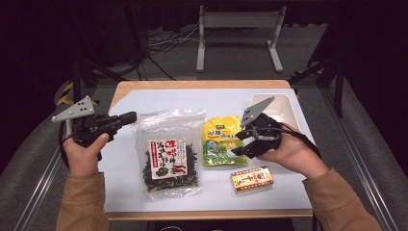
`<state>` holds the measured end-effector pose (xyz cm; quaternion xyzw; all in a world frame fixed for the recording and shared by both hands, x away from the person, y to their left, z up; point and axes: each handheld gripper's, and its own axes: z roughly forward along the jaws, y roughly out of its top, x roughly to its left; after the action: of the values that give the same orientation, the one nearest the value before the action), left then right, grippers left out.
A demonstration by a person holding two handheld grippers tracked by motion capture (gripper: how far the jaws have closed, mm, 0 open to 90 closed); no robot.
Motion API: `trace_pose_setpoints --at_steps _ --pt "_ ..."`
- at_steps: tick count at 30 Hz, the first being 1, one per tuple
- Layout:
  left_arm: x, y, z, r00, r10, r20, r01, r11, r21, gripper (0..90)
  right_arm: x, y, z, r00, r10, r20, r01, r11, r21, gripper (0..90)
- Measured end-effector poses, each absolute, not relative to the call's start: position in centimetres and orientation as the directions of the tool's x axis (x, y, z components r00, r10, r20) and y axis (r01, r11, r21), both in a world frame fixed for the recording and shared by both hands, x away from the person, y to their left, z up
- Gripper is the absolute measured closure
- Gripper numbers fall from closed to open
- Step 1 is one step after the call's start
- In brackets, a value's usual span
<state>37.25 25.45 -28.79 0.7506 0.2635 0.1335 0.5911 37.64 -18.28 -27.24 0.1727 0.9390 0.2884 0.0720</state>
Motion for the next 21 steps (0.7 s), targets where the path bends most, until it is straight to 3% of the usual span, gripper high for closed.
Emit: trace_pose_setpoints --at_steps 21 --pt "36.5 25.4 -28.3 0.838 0.539 -0.082 0.212 -0.185 0.960 90.0 39.9 -13.8 -27.8 -0.945 0.327 0.030 0.286 0.774 0.565 44.2"
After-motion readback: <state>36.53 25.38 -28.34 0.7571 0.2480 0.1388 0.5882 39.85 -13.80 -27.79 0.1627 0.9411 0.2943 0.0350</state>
